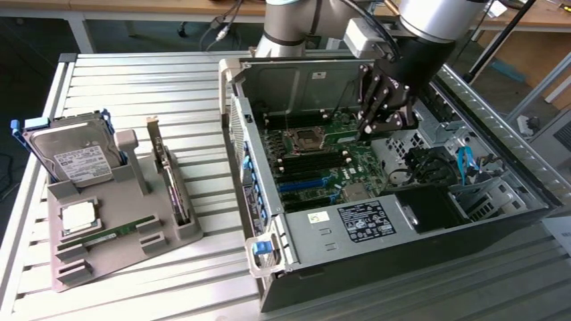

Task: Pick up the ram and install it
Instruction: 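Insert the ram into the slot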

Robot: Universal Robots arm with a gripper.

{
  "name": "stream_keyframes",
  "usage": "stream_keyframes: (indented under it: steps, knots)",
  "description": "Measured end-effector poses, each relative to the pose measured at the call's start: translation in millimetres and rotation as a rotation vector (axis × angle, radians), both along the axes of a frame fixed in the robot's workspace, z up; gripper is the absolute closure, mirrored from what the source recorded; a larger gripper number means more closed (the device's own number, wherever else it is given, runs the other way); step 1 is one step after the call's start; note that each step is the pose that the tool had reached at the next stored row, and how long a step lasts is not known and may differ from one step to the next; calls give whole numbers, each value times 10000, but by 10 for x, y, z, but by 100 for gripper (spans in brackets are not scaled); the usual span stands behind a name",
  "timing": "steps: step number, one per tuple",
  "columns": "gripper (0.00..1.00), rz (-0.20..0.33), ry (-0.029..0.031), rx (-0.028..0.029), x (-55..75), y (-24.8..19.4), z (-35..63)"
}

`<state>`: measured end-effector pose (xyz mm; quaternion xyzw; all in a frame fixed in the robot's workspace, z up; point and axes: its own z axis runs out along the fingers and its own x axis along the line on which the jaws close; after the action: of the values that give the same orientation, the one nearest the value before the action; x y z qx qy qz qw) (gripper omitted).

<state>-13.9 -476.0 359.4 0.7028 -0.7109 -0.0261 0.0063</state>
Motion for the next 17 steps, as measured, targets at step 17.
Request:
stream_keyframes:
  steps: [17]
  knots:
    - [86, 15, 0, 1, -141, 46, -354]
